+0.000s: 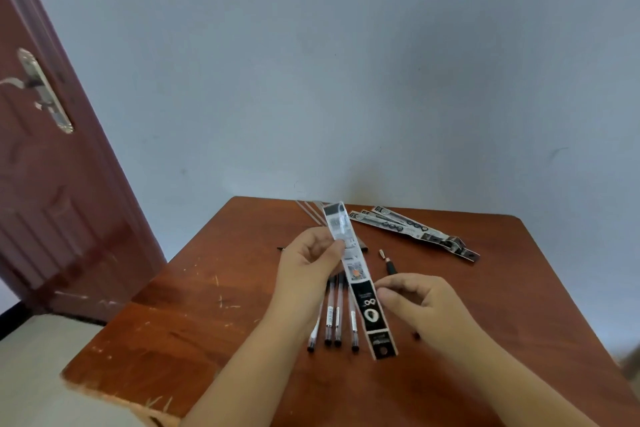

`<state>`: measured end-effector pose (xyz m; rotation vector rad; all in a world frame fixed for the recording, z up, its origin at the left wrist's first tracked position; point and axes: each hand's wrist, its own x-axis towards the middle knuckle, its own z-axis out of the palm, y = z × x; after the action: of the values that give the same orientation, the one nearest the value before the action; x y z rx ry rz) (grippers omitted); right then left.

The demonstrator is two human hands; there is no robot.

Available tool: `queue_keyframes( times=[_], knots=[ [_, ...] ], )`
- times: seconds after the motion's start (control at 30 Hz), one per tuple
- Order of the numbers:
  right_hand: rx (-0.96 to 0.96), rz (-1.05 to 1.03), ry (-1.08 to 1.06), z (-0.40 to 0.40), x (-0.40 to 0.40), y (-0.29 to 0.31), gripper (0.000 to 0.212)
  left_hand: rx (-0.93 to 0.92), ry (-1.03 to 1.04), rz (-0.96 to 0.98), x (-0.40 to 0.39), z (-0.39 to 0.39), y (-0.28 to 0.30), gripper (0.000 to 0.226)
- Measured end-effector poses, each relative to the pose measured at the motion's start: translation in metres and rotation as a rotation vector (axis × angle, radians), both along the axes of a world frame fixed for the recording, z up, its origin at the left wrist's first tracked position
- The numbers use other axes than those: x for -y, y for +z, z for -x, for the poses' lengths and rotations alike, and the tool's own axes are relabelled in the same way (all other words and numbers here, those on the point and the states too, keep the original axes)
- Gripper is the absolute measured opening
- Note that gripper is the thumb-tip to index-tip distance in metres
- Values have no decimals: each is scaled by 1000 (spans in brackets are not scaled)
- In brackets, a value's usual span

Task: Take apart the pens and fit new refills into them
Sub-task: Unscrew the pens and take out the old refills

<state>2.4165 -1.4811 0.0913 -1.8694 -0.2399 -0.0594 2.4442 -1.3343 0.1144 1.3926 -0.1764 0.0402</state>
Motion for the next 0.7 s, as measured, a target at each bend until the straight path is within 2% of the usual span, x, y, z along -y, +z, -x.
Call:
queue_keyframes(
  times=[0.1, 0.13, 0.3, 0.37, 0.57, 0.7],
  knots=[
    [34, -70, -87, -3, 11, 0, 28, -51, -74, 66, -12, -2, 14, 21],
    [41, -94, -123, -5, 14, 0, 28, -47, -90, 22, -16, -3, 18, 20],
    [99, -1, -139, -7, 16, -2, 24, 45, -111, -611, -24, -1, 8, 23],
    [78, 45, -81, -6, 15, -2, 23, 96, -154, -727, -21, 2, -3, 25],
    [-28, 9, 34, -7, 15, -3, 29, 139, -123, -745, -17, 3, -24, 29],
    [-51, 71, 65, -8, 14, -8, 32, 185, -156, -786, -17, 1, -30, 31]
  ],
)
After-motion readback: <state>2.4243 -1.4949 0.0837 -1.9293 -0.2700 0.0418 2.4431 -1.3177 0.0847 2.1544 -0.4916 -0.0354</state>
